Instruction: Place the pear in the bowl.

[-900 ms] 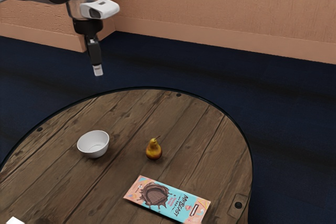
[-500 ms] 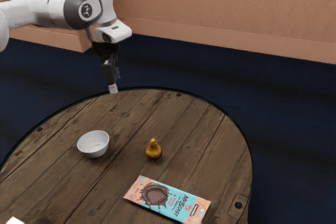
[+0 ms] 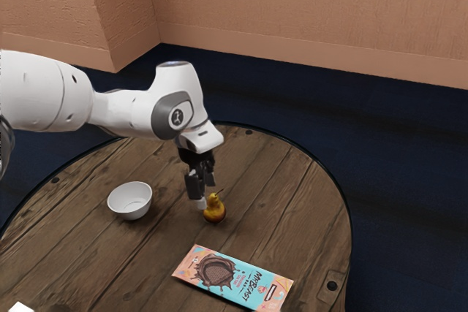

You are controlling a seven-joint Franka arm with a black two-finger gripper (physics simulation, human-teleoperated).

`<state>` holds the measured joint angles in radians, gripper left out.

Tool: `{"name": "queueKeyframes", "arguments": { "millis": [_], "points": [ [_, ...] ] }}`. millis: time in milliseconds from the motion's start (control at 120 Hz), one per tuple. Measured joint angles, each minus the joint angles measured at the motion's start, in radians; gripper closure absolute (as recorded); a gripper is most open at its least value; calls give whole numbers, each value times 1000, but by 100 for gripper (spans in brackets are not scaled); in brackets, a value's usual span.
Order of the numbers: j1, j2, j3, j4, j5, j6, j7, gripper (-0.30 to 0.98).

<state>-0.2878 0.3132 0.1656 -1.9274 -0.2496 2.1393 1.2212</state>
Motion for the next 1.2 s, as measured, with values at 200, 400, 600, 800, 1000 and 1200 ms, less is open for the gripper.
{"name": "queueKeyframes", "arguments": {
  "millis": [200,400,600,800,1000,1200],
  "points": [
    [10,63,0,-5,-45,84,54,0],
    [12,113,1,-3,-145,138,95,2],
    [12,115,7,-4,-168,161,123,36],
    [15,54,9,-20,-159,166,142,64],
    [48,-149,32,-121,-114,149,151,80],
    [146,-269,56,-149,-47,84,159,77]
  ]
}}
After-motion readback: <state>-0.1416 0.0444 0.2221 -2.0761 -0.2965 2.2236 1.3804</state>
